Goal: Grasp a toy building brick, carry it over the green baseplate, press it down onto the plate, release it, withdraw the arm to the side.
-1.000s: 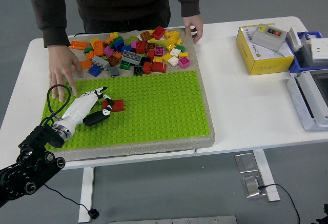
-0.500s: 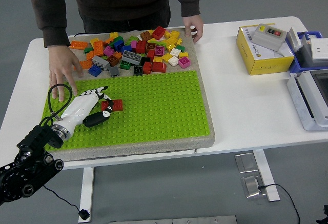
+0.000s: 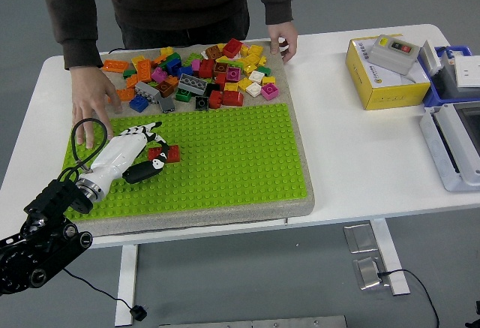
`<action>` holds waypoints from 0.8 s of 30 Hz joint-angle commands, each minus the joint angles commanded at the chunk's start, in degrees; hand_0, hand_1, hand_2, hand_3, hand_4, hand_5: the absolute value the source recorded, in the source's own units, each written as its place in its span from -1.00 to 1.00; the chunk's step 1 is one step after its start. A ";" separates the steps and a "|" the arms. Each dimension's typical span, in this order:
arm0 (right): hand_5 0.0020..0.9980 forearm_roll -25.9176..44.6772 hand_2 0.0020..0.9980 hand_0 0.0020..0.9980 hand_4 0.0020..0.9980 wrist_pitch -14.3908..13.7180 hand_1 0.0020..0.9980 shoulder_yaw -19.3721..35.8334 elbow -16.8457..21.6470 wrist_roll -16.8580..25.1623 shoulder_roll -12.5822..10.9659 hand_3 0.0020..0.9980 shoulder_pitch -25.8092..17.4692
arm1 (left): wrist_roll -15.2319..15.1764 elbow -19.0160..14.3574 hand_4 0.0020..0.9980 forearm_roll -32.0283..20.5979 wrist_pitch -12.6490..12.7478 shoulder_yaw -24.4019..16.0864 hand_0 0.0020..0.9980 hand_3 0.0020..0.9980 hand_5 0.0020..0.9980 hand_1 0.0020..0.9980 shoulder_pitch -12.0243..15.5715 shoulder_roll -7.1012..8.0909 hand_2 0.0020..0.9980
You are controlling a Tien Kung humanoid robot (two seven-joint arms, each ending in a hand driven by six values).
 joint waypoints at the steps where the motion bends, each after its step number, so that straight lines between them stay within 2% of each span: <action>1: 0.89 -0.01 0.14 0.33 0.00 0.00 0.20 0.01 0.00 0.00 -0.02 0.40 0.03 | -0.01 -0.07 -0.33 0.05 0.00 -0.04 0.97 0.24 0.44 0.94 -0.03 0.02 0.96; 5: 0.89 0.01 0.14 0.33 0.00 0.01 0.20 0.04 -0.01 0.03 -0.10 0.40 0.13 | 0.11 -0.30 -0.33 0.44 -0.07 -0.19 0.97 0.24 0.43 0.94 -0.25 0.33 0.96; 15: 0.89 0.10 0.14 0.33 0.02 0.02 0.20 0.10 -0.06 0.13 -0.25 0.40 0.13 | 1.09 -0.54 -0.33 1.47 0.10 1.33 0.97 0.24 0.42 0.94 -0.12 2.42 0.95; 24: 0.89 -0.01 0.14 0.33 0.02 0.16 0.20 0.21 -0.16 0.19 0.01 0.40 0.16 | 0.90 1.08 -0.34 1.18 0.86 1.53 0.97 0.23 0.42 0.94 -0.23 2.04 0.95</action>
